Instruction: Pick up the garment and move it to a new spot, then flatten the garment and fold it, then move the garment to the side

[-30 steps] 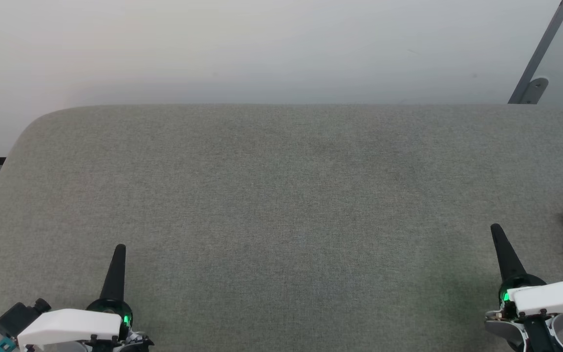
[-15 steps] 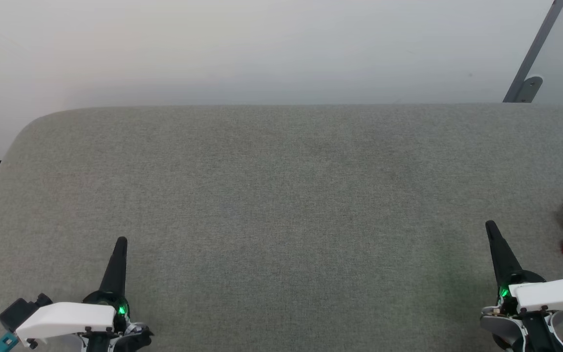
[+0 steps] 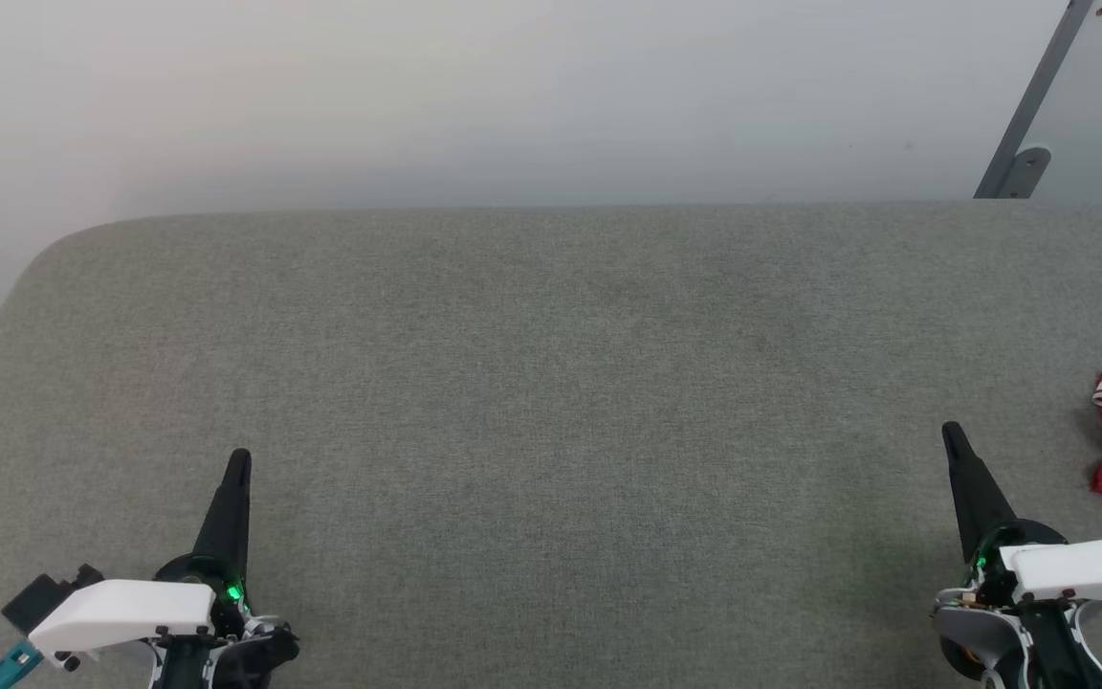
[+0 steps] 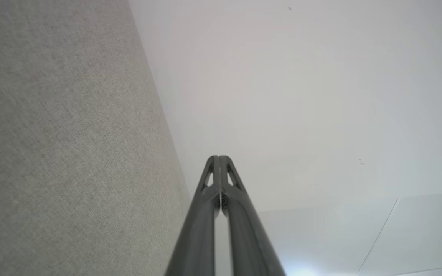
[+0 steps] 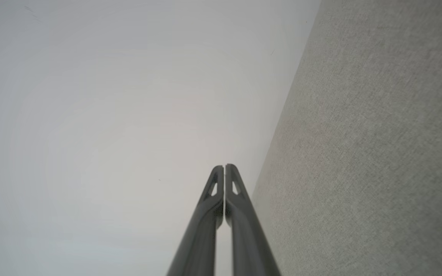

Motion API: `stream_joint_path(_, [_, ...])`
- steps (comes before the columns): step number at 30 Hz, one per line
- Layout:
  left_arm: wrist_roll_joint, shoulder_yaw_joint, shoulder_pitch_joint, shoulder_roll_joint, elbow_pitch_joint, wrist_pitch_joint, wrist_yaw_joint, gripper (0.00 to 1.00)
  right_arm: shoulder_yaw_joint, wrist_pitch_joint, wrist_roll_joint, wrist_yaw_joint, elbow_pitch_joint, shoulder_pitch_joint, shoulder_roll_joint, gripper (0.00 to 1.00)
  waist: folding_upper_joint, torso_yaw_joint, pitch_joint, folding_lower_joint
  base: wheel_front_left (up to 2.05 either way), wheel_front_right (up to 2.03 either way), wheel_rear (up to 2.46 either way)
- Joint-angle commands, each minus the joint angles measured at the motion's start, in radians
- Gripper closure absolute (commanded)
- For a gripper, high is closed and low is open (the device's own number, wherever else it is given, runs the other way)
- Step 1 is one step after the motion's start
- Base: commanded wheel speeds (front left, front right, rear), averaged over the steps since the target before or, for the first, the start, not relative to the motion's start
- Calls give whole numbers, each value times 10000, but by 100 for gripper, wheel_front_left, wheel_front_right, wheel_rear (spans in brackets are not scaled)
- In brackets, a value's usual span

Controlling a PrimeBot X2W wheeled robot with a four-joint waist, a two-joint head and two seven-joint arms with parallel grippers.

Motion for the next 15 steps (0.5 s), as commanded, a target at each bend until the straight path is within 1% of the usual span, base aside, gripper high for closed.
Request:
stream_joint_path(1, [-222, 43, -145, 25, 12, 52, 19, 100, -38, 66, 166, 4, 21, -110, 32, 100, 0, -8, -1, -1, 0, 0, 0])
stream_joint_path(15, [-1050, 126, -339, -30, 129, 332, 20, 100, -48, 253, 970, 4, 81, -234, 187, 100, 0, -119, -15, -1, 0, 0, 0])
